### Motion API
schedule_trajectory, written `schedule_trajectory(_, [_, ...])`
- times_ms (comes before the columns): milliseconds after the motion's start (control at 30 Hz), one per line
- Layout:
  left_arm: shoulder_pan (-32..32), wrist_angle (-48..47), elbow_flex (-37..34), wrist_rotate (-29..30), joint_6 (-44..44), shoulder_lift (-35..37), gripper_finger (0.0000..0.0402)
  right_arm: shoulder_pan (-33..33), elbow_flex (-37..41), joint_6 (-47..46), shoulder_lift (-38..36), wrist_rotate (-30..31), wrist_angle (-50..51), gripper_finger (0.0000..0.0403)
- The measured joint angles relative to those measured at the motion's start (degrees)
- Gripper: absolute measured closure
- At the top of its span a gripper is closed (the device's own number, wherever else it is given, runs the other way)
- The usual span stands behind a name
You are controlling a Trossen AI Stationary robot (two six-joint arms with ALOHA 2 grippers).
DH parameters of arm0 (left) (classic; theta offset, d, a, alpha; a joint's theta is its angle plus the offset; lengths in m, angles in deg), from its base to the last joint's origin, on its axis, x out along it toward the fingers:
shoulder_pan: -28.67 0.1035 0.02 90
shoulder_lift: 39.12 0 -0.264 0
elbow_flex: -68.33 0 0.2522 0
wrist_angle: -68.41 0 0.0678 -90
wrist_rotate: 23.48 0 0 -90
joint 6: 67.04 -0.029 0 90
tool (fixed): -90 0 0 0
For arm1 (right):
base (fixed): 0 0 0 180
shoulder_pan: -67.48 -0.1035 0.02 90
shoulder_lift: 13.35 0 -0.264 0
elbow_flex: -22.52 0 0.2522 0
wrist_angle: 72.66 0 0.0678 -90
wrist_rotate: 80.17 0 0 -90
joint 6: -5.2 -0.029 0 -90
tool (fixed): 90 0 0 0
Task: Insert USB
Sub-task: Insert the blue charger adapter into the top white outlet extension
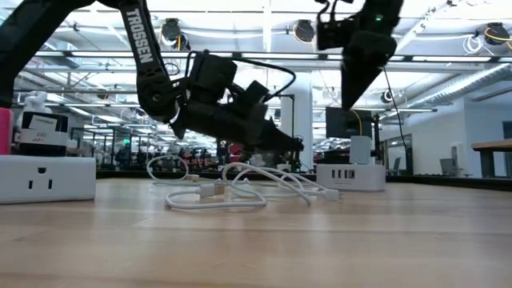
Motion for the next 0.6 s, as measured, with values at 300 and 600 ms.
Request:
schedule_trajectory(300, [3.76,17.7,-5.39,-8.95,10.29,0.0,0.0401,-1.2,13.95,-13.11,-6.05,1.86,-11.67,0.0403])
schedule_trajectory(600, [4.79,18.05,-7.53,-9.15,10.98,0.0,0.0401,-0.71,17.29,-18.21,-6.1,4.82,-13.33,0.0403])
